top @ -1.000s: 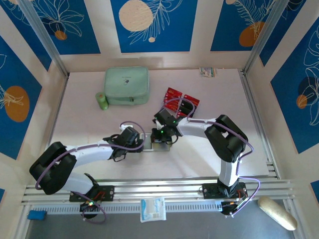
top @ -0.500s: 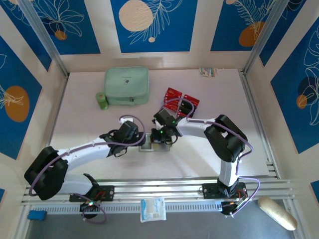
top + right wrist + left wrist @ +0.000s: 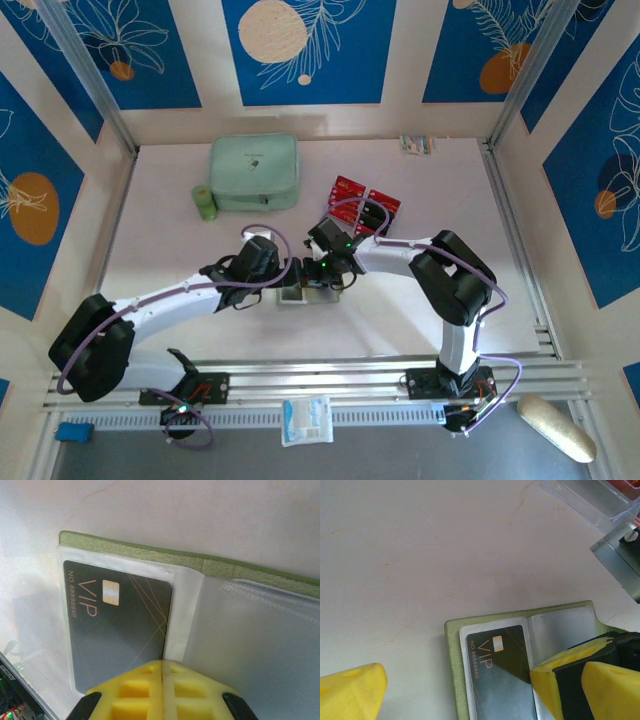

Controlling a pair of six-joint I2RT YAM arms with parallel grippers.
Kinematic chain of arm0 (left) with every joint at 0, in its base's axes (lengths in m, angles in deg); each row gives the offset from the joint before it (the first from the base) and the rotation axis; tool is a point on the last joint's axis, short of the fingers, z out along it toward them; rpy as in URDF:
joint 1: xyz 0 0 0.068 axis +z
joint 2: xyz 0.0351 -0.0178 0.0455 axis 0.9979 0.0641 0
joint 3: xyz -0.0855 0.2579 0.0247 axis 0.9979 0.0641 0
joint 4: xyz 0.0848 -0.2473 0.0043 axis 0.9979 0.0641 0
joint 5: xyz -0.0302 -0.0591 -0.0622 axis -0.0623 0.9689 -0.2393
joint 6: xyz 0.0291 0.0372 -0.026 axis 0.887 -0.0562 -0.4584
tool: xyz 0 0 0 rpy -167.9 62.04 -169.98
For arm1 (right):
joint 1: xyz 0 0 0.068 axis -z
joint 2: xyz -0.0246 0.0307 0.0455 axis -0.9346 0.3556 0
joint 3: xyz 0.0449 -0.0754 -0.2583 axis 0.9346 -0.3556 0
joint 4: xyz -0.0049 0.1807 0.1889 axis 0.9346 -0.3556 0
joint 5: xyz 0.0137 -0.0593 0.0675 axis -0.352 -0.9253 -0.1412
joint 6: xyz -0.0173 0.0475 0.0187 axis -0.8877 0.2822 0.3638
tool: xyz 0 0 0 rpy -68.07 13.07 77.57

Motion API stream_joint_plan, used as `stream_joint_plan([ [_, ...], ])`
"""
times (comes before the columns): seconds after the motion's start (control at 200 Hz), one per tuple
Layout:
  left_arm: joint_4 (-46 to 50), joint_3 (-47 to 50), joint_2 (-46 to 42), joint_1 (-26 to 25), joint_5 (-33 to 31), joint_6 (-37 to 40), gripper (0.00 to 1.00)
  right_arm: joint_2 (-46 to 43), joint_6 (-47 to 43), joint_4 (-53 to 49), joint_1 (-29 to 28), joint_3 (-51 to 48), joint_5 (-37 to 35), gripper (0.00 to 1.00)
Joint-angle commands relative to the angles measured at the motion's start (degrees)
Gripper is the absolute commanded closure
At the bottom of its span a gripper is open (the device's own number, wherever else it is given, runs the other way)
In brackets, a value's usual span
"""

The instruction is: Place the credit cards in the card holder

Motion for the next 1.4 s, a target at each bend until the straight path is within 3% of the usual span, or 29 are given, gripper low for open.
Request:
stream_joint_plan([
  [0.0, -2.69, -0.21, -0.6, 0.36, 1.45, -2.08, 0.0, 0.93, 1.43, 2.16, -0.35, -0.44, 3.25, 0.99],
  [0.47, -3.75, 0.23, -0.1, 0.38, 1.01, -3.22, 0.0, -0.31, 2.45, 3.66, 1.18, -1.57, 4.9, 0.99],
  [1.005, -3.68, -2.78, 1.04, 0.28, 2.97, -2.22, 0.0, -5.52, -0.21, 1.21, 7.73, -4.3, 4.54, 0.99],
  [1.395, 2.75, -8.98, 6.95, -4.51, -0.71, 2.99, 0.0, -6.16, -3.9, -2.4, 10.76, -4.42, 3.49, 0.99],
])
